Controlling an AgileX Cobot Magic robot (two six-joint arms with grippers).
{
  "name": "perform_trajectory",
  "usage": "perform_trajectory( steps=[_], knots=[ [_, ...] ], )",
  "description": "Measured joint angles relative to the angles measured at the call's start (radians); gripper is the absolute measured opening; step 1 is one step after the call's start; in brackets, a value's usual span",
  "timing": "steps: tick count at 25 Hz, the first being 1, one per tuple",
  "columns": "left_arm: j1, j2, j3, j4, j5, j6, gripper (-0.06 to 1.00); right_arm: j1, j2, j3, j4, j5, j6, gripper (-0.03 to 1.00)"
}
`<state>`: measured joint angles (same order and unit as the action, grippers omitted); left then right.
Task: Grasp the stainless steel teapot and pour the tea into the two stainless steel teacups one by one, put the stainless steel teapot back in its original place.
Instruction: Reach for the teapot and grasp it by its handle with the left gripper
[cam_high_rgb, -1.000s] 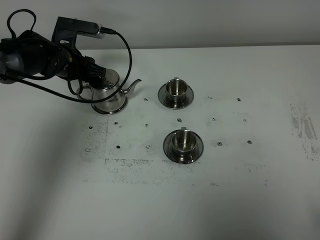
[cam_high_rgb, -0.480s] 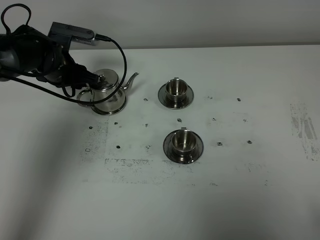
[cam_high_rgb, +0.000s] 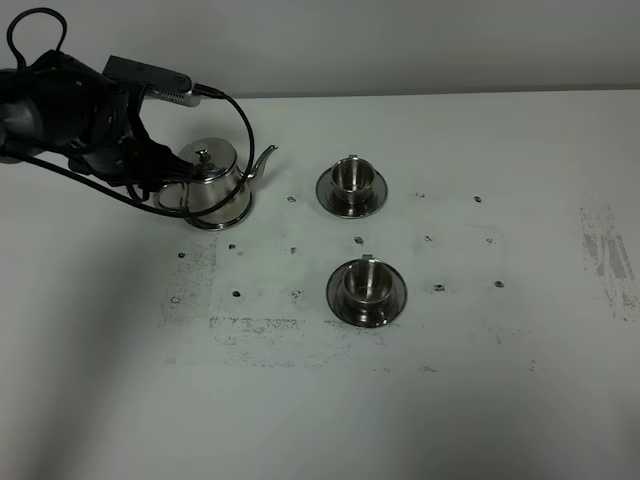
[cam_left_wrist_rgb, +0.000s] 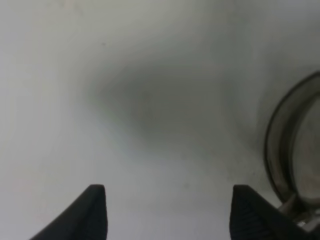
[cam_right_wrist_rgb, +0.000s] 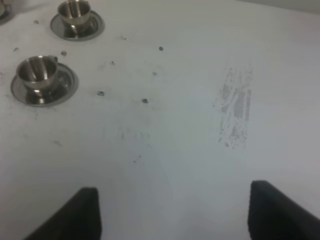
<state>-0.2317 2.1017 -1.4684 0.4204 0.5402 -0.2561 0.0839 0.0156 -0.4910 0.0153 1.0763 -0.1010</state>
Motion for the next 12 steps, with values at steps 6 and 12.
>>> perform_trajectory(
  steps=[6, 12],
  knots=[
    [-0.008, 0.000, 0.000, -0.048, 0.024, 0.089, 0.51, 0.000, 0.000, 0.000, 0.000, 0.000, 0.000, 0.59],
    [-0.008, 0.000, 0.000, -0.093, 0.059, 0.174, 0.51, 0.000, 0.000, 0.000, 0.000, 0.000, 0.000, 0.59]
  ],
)
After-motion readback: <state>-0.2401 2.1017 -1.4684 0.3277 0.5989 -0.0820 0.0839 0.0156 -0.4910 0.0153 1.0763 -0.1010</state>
